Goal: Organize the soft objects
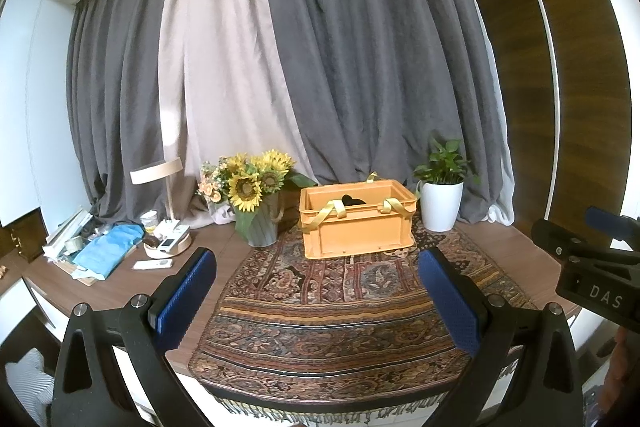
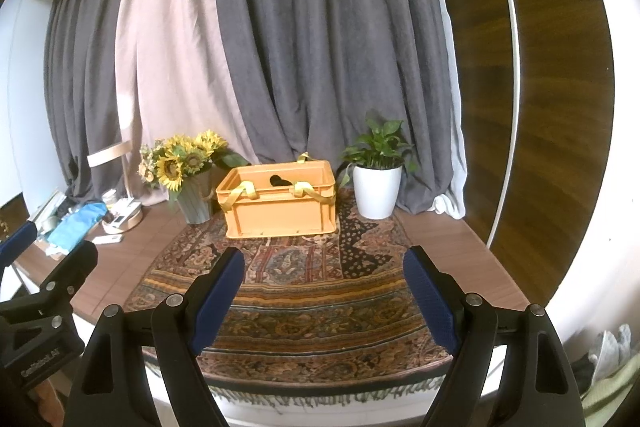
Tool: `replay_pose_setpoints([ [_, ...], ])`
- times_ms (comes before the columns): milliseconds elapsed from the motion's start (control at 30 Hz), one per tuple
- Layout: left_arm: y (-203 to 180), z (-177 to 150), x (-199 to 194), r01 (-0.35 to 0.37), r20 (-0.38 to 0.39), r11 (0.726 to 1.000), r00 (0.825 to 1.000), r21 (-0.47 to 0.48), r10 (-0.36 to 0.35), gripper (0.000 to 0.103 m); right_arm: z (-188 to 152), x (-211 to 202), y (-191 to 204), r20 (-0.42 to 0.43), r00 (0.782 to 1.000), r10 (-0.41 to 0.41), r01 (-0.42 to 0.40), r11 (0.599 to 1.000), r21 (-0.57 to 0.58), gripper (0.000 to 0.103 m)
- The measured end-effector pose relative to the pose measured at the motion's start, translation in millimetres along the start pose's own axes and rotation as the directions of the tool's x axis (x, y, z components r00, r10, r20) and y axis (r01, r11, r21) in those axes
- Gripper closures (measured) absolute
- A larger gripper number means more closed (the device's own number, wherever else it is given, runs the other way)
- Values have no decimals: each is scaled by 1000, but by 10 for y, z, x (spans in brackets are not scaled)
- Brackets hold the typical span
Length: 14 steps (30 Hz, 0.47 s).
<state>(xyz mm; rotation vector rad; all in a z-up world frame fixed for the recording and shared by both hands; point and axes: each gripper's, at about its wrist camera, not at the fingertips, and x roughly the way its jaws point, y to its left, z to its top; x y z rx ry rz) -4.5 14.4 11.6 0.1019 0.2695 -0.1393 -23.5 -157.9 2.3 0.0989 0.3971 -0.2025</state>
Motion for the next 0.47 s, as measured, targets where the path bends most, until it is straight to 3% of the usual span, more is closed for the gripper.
replay_pose_setpoints([
  [467, -35, -6, 16, 5, -4, 1000, 1000, 4, -5, 0, 0, 49, -28, -2, 1000, -4, 4, 1000, 1, 21],
])
